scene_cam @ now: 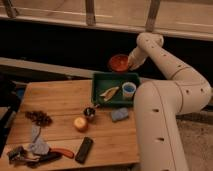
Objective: Stack bowls into tray
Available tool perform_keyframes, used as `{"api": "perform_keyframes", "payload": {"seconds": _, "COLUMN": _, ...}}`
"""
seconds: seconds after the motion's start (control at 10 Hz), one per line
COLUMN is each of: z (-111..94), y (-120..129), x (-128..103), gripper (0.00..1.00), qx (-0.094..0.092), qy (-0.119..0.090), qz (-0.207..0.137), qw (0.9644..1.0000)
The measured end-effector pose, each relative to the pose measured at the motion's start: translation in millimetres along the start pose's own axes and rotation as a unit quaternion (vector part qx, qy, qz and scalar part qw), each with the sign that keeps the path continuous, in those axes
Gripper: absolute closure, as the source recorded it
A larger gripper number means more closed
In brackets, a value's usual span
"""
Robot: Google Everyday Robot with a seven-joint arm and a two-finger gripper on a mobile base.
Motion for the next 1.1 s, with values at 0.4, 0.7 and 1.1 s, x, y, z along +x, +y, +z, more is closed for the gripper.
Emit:
{"api": "perform_keyframes", "payload": {"seconds": 0.4, "z": 16, "y": -11, "x": 20, "gripper": 1.0, "qx": -0.015, "qy": 0.057, "qz": -0.029, "qw": 0.9979}}
{"api": "perform_keyframes", "payload": {"seconds": 0.7, "z": 20, "y": -12, "x": 24, "gripper": 0.91, "qx": -0.02, "qy": 0.071, "qz": -0.039, "qw": 0.9965}}
{"api": "perform_keyframes", "payload": {"seconds": 1.1, "z": 15, "y": 3, "x": 29, "gripper": 0.67, "qx": -0.044, "qy": 0.082, "qz": -0.067, "qw": 0.9934}}
